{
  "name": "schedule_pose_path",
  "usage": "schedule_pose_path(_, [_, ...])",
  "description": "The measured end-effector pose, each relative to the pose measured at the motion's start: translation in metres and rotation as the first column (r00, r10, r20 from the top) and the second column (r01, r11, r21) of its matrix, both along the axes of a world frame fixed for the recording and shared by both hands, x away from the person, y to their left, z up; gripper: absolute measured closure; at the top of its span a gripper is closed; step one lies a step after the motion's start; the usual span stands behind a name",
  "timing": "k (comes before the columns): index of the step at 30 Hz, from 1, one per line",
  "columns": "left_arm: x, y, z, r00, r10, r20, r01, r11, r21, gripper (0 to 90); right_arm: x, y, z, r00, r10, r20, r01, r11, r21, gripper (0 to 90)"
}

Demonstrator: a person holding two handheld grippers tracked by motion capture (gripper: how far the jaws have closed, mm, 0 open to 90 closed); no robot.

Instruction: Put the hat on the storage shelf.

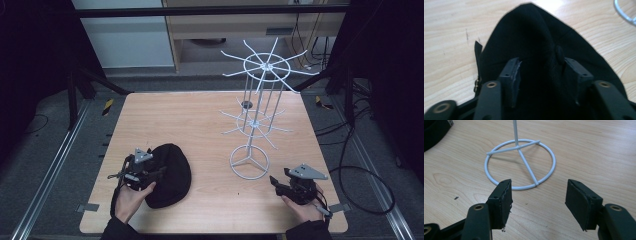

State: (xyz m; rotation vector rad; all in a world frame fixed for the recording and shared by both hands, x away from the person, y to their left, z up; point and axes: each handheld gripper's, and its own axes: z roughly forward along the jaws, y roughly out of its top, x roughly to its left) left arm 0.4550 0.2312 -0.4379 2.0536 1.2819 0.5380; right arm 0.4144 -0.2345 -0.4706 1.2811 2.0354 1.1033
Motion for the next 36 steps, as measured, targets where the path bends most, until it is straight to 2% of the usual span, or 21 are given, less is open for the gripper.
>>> schedule_pose_path(4, [0.003, -0.001, -0.005, 0.9995, 0.000, -0.032, -0.001, 1.0000, -0.007, 59.2, 0.000, -0.001, -0.001, 1.0000, 0.000, -0.008, 0.000, 1.0000, -0.002, 38.9])
schedule_pose_path(5, [0.004, -0.002, -0.005, 0.9992, 0.001, -0.040, -0.001, 1.0000, -0.009, 67.7, 0.001, -0.001, -0.002, 0.9999, 0.002, -0.012, -0.002, 1.0000, -0.001, 39.3])
schedule_pose_path(7, [0.004, -0.003, -0.005, 0.9991, 0.002, -0.042, -0.002, 0.9999, -0.011, 75.9, 0.002, -0.002, -0.003, 0.9999, 0.001, -0.013, -0.001, 1.0000, -0.006, 39.7])
schedule_pose_path(10, [0.003, -0.002, -0.004, 0.9995, -0.003, -0.030, 0.002, 0.9996, -0.029, 80.6, 0.002, -0.003, -0.004, 0.9998, 0.001, -0.018, -0.001, 1.0000, -0.007, 39.9])
schedule_pose_path(14, [-0.001, 0.001, 0.001, 0.9998, -0.019, 0.007, 0.019, 0.9981, -0.058, 81.8, 0.001, -0.003, -0.004, 0.9998, -0.004, -0.021, 0.004, 1.0000, -0.004, 40.1])
schedule_pose_path(15, [-0.004, 0.003, 0.007, 0.9987, -0.034, 0.038, 0.037, 0.9956, -0.087, 82.0, 0.001, -0.004, -0.004, 0.9998, -0.003, -0.021, 0.003, 1.0000, -0.002, 40.1])
schedule_pose_path(16, [-0.004, 0.003, 0.007, 0.9987, -0.034, 0.038, 0.037, 0.9956, -0.087, 82.0, 0.001, -0.004, -0.004, 0.9998, -0.003, -0.021, 0.003, 1.0000, -0.002, 40.1])
schedule_pose_path(17, [-0.009, 0.006, 0.014, 0.9955, -0.052, 0.080, 0.060, 0.9920, -0.111, 82.0, 0.002, -0.004, -0.004, 0.9999, -0.002, -0.017, 0.002, 1.0000, -0.004, 40.1])
schedule_pose_path(18, [-0.009, 0.006, 0.014, 0.9955, -0.052, 0.080, 0.060, 0.9920, -0.111, 82.0, 0.002, -0.004, -0.004, 0.9999, -0.002, -0.017, 0.002, 1.0000, -0.004, 40.1])
schedule_pose_path(19, [-0.014, 0.008, 0.022, 0.9900, -0.068, 0.124, 0.085, 0.9861, -0.142, 82.0, 0.002, -0.005, -0.004, 0.9999, -0.004, -0.012, 0.004, 1.0000, -0.005, 40.1])
schedule_pose_path(20, [-0.014, 0.008, 0.022, 0.9900, -0.068, 0.124, 0.085, 0.9861, -0.142, 82.0, 0.002, -0.005, -0.004, 0.9999, -0.004, -0.012, 0.004, 1.0000, -0.004, 40.1])
schedule_pose_path(23, [-0.025, 0.012, 0.039, 0.9716, -0.101, 0.214, 0.142, 0.9715, -0.190, 82.0, 0.002, -0.006, -0.004, 1.0000, -0.004, -0.007, 0.004, 1.0000, -0.001, 40.1])
schedule_pose_path(24, [-0.025, 0.012, 0.039, 0.9716, -0.101, 0.214, 0.142, 0.9715, -0.190, 82.0, 0.002, -0.006, -0.004, 1.0000, -0.004, -0.007, 0.004, 1.0000, -0.001, 40.1])
schedule_pose_path(25, [-0.031, 0.012, 0.047, 0.9569, -0.116, 0.267, 0.172, 0.9648, -0.199, 82.0, 0.002, -0.006, -0.004, 1.0000, -0.008, -0.004, 0.008, 1.0000, -0.002, 40.1])
schedule_pose_path(26, [-0.034, 0.011, 0.051, 0.9497, -0.120, 0.289, 0.184, 0.9619, -0.203, 82.0, 0.001, -0.007, -0.004, 1.0000, -0.007, -0.005, 0.007, 1.0000, 0.002, 40.0])
schedule_pose_path(29, [-0.040, 0.009, 0.060, 0.9326, -0.130, 0.337, 0.210, 0.9539, -0.214, 82.0, 0.001, -0.007, -0.004, 1.0000, -0.007, 0.006, 0.007, 1.0000, -0.003, 39.9])
schedule_pose_path(30, [-0.040, 0.009, 0.060, 0.9326, -0.130, 0.337, 0.210, 0.9539, -0.214, 82.0, 0.001, -0.007, -0.004, 1.0000, -0.007, 0.006, 0.007, 1.0000, -0.003, 39.9])
schedule_pose_path(32, [-0.042, 0.007, 0.066, 0.9235, -0.136, 0.358, 0.226, 0.9485, -0.222, 82.0, 0.001, -0.007, -0.004, 0.9999, -0.010, 0.008, 0.010, 0.9999, -0.003, 39.5])
schedule_pose_path(33, [-0.044, 0.005, 0.072, 0.9132, -0.137, 0.384, 0.237, 0.9445, -0.227, 82.0, 0.001, -0.007, -0.004, 0.9999, -0.014, 0.007, 0.014, 0.9999, -0.001, 39.2])
schedule_pose_path(35, [-0.047, 0.003, 0.079, 0.9028, -0.143, 0.406, 0.252, 0.9397, -0.231, 82.0, 0.001, -0.007, -0.003, 0.9998, -0.015, 0.010, 0.015, 0.9999, -0.001, 39.3])
schedule_pose_path(36, [-0.047, 0.003, 0.079, 0.9028, -0.143, 0.406, 0.252, 0.9397, -0.231, 82.0, 0.001, -0.007, -0.003, 0.9998, -0.015, 0.010, 0.015, 0.9999, -0.001, 39.3])
